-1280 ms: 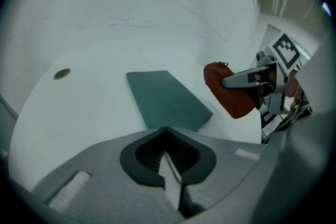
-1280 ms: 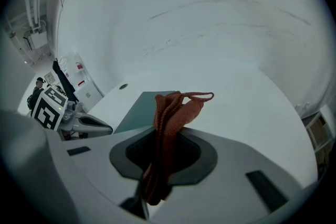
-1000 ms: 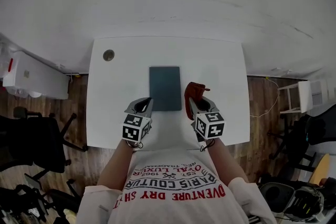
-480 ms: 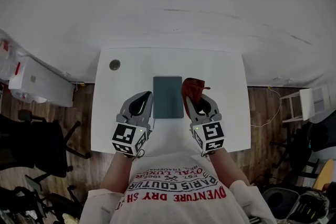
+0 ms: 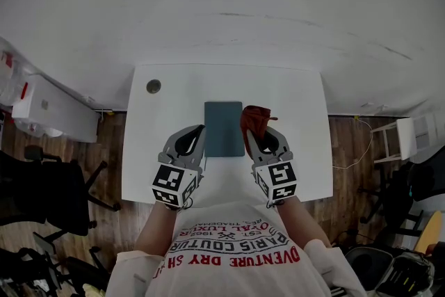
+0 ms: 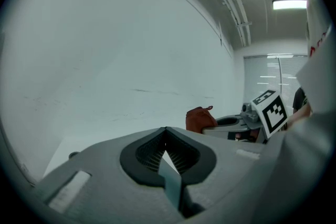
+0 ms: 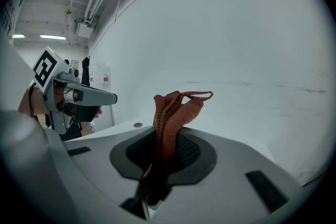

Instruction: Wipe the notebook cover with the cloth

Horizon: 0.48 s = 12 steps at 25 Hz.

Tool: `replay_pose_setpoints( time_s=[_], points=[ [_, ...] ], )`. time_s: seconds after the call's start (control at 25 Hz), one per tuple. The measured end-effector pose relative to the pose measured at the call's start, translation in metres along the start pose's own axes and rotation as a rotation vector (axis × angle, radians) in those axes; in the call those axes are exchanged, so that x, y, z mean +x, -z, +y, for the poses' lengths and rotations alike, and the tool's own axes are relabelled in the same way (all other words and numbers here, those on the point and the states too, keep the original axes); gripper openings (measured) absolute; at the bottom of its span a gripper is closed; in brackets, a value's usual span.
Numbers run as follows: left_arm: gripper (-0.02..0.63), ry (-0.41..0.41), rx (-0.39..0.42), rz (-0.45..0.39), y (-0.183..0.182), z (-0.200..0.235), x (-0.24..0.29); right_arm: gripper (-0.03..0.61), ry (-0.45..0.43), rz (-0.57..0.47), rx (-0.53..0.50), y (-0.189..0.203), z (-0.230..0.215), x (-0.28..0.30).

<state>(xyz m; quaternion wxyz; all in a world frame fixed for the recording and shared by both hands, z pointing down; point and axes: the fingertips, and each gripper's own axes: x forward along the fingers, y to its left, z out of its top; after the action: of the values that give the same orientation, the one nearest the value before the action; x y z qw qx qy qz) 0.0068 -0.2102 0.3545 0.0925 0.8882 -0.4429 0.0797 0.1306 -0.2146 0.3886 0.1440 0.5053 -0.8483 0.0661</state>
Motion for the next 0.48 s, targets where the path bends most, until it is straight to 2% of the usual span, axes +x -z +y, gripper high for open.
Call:
replay_pose_setpoints(
  time_s=[0.12,0.48],
  points=[
    [0.009,0.009,0.001,0.007,0.0017,-0.0021,-0.0011,0.075,0.003,0.011,0.035,0.0031,-0.0007,-0.0007],
    [0.009,0.027,-0.030,-0.007,-0.0010,-0.0041,-0.0062,0.074,0.024,0.019,0.031,0.0062,0.0008,-0.0075]
  ],
)
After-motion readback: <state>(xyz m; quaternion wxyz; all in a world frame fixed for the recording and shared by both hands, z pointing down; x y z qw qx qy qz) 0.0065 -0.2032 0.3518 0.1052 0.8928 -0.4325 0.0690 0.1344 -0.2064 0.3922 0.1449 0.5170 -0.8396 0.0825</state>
